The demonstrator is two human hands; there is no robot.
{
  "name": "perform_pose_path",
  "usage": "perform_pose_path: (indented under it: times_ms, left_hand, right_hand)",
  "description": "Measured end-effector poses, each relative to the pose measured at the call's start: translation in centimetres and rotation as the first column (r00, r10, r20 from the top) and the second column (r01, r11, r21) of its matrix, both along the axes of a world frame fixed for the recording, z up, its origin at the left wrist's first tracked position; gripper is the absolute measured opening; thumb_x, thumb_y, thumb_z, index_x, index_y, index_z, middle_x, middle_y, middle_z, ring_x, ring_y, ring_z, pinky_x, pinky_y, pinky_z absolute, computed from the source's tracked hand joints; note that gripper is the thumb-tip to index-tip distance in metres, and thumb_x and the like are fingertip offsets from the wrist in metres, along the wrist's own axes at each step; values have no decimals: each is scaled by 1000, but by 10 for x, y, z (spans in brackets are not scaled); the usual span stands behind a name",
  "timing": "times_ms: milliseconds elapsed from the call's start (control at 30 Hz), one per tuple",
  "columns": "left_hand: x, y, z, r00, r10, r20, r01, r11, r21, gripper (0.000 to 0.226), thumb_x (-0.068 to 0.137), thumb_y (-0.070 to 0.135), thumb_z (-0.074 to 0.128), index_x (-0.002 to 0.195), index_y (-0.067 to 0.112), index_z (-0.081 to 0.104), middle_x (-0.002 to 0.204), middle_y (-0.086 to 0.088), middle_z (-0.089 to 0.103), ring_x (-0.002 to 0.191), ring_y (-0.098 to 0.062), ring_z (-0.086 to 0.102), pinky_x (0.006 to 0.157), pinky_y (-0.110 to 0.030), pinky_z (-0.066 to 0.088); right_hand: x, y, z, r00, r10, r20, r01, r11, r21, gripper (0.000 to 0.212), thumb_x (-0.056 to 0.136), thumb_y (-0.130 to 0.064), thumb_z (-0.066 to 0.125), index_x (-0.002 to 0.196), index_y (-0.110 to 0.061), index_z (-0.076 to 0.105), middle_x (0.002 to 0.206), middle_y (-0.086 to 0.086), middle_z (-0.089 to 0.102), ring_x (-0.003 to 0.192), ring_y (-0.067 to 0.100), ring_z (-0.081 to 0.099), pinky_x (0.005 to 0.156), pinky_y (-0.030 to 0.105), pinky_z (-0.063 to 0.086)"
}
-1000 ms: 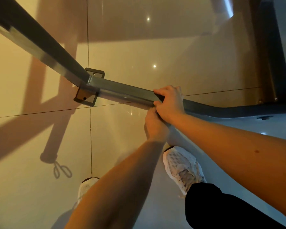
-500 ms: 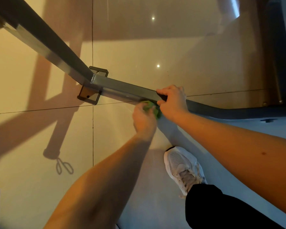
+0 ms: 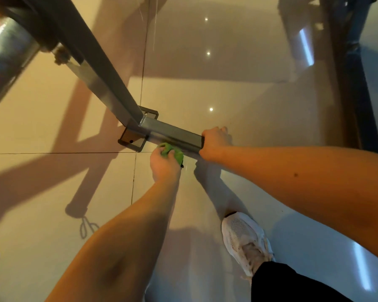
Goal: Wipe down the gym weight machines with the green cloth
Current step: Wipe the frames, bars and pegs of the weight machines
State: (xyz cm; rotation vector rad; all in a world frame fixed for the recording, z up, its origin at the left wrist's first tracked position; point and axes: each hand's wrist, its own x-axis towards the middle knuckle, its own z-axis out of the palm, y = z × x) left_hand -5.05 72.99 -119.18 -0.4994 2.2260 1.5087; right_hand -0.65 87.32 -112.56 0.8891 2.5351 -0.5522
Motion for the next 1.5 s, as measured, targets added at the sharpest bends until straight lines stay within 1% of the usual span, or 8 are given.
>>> perform_pose_path:
  times_ms: [167, 300, 533, 633, 900, 1033, 1300, 1500]
  left_hand:
    - [-24, -2, 1, 998, 66, 1, -66, 993, 102, 26, 100, 18, 60, 125, 25, 61, 115, 4, 64, 122, -28, 58, 109, -49, 47]
    - [6, 16, -10, 982, -145, -123, 133, 986, -101, 18, 91, 30, 66, 108, 36, 64, 108, 0, 67, 102, -24, 65, 100, -49, 54]
    - [41, 36, -18, 962, -263, -70, 259, 964, -58, 18, 80, 42, 63, 96, 36, 70, 92, 10, 71, 86, -16, 69, 84, -44, 60]
    - [4, 19, -26, 995, -94, 10, 94, 996, -2, 20, 82, 38, 68, 94, 52, 60, 102, 9, 65, 98, -23, 67, 87, -51, 60]
    - [-77, -1, 1, 970, 186, -155, -200, 976, -84, 34, 100, 21, 62, 133, 23, 58, 111, 7, 56, 108, -18, 56, 106, -43, 48]
    - [-35, 11, -8, 989, 77, -127, -81, 996, -33, 32, 98, 21, 60, 129, 28, 56, 121, 2, 61, 115, -22, 60, 104, -41, 51]
    - [-6, 10, -18, 976, -189, -110, 187, 982, -24, 19, 79, 31, 65, 93, 41, 58, 94, 11, 62, 87, -10, 64, 79, -33, 58]
    - [-91, -5, 4, 967, 131, -217, -163, 977, -135, 16, 96, 11, 57, 104, 24, 54, 93, 8, 57, 92, -17, 61, 83, -30, 50]
  right_hand:
    - [10, -8, -31, 962, -153, -226, 144, 988, -55, 38, 88, -21, 73, 125, -23, 67, 123, 6, 55, 121, 29, 42, 93, 38, 40]
    - [25, -12, -40, 879, -247, -407, 196, 967, -165, 52, 88, -22, 75, 139, -18, 62, 125, 4, 53, 121, 26, 40, 106, 37, 36]
    - [26, -1, -38, 877, -252, -409, 173, 960, -220, 54, 86, -19, 77, 138, -17, 63, 123, 2, 54, 121, 23, 41, 109, 31, 38]
    - [27, -2, -38, 881, -248, -403, 165, 959, -229, 53, 88, -16, 75, 139, -17, 62, 125, 2, 54, 122, 23, 41, 109, 30, 38]
    - [26, 1, -36, 881, -281, -382, 182, 944, -274, 53, 88, -13, 75, 139, -18, 61, 126, 2, 55, 125, 23, 41, 110, 32, 38]
    - [26, 0, -38, 879, -264, -397, 165, 950, -265, 53, 88, -13, 75, 139, -18, 62, 127, 2, 55, 124, 23, 42, 110, 32, 39]
    - [31, 5, -39, 893, -218, -395, 120, 958, -259, 54, 89, -10, 74, 141, -18, 60, 128, 3, 53, 125, 23, 42, 106, 26, 35]
    - [26, 12, -39, 904, -237, -355, 137, 949, -283, 56, 86, -9, 78, 139, -19, 62, 129, 4, 58, 124, 26, 48, 108, 28, 41]
